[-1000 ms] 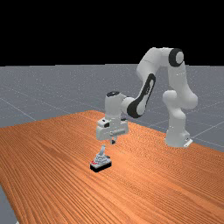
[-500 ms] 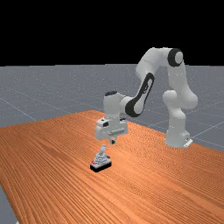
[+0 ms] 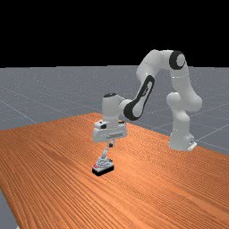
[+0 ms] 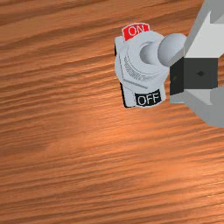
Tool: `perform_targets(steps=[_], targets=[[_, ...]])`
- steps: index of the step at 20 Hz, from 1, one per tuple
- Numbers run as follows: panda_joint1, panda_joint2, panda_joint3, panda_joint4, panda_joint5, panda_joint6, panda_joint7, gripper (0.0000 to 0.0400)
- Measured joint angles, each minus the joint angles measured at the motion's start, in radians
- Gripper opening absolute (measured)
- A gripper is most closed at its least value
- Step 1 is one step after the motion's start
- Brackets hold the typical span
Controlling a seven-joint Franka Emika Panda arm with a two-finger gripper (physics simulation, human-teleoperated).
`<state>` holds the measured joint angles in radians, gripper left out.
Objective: Turn on the trigger
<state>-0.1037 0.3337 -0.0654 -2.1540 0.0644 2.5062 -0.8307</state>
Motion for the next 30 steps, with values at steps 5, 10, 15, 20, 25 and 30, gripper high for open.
perform_targets(steps=[5, 10, 15, 20, 25, 30], targets=[[-0.003, 0.024, -0.022, 0.046, 0.002, -0.056, 0.054, 0.0000], [-0.014, 0.020, 0.005, 0.042, -0.017, -0.053, -0.065, 0.0000], [0.015, 0.016, 0.012, 0.031, -0.019, -0.044, -0.014, 0.0000], [0.023, 0.049, 0.005, 0.065, -0.021, -0.102, 0.025, 0.0000], [0.022, 0.011, 0.003, -0.005, -0.011, -0.033, 0.034, 0.0000], [0.027, 0.004, -0.008, -0.025, 0.001, -0.008, 0.096, 0.0000]])
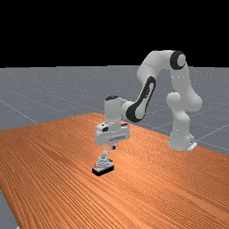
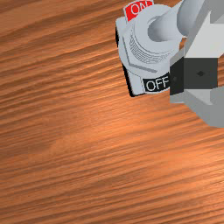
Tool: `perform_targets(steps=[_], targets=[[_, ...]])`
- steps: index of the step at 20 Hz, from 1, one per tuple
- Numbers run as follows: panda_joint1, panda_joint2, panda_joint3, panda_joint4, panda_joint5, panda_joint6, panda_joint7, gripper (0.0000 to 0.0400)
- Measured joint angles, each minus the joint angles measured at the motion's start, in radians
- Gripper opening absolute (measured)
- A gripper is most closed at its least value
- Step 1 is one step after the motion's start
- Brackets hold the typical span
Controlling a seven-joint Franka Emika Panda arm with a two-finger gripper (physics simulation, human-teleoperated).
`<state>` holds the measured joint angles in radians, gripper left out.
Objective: Turn on the trigger
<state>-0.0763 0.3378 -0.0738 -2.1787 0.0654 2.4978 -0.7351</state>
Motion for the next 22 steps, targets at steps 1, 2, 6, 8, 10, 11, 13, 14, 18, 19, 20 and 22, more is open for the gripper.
perform_targets(steps=[1, 2, 6, 8, 10, 11, 13, 14, 18, 19, 20, 22], targets=[[0.004, 0.007, -0.004, 0.000, 0.005, 0.009, 0.027, 0.0000], [0.007, 0.017, -0.007, 0.000, 0.009, 0.019, 0.041, 0.0000], [-0.021, 0.039, 0.024, -0.038, 0.024, 0.134, -0.073, 0.0000], [-0.020, 0.043, 0.018, -0.025, 0.016, 0.106, -0.072, 0.0000], [-0.019, 0.053, 0.008, -0.001, 0.013, 0.060, -0.052, 0.0000], [-0.021, 0.047, 0.007, -0.010, 0.013, 0.064, -0.053, 0.0000], [0.014, 0.042, -0.032, -0.015, -0.063, 0.067, 0.000, 0.0000], [0.010, 0.035, -0.027, -0.016, -0.057, 0.061, -0.007, 0.0000], [-0.010, 0.018, -0.007, -0.007, -0.014, 0.033, -0.033, 0.0000], [-0.005, 0.025, -0.011, 0.004, -0.010, 0.029, -0.004, 0.0000], [0.017, 0.032, -0.032, 0.014, -0.069, 0.032, 0.011, 0.0000], [0.006, 0.055, -0.020, 0.055, -0.006, 0.008, 0.049, 0.0000]])
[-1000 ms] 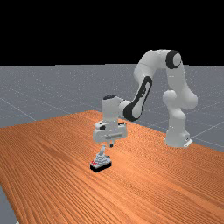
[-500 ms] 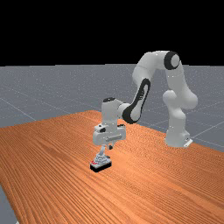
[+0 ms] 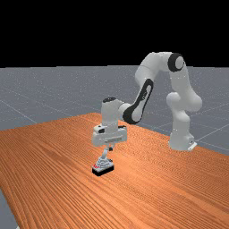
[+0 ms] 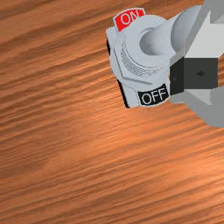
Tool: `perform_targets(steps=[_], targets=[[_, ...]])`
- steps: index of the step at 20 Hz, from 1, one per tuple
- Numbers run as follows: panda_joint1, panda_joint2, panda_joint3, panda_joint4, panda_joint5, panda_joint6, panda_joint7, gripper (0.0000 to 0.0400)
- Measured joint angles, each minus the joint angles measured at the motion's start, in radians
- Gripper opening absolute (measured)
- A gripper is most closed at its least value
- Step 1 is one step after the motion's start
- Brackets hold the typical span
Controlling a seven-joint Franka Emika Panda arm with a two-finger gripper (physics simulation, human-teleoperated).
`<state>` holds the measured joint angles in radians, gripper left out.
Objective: Turn on the trigger
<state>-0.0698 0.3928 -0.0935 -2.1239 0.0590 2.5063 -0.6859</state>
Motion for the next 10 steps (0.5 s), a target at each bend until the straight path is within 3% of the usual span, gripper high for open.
perform_targets(steps=[3, 7, 9, 10], targets=[[0.015, 0.008, -0.014, 0.029, 0.021, -0.020, 0.081, 0.0000], [-0.010, 0.020, 0.009, 0.063, 0.020, -0.042, -0.050, 0.0000], [-0.010, 0.085, 0.012, 0.209, -0.001, -0.214, -0.073, 0.0000], [-0.009, 0.093, 0.015, 0.221, 0.003, -0.201, -0.073, 0.0000]])
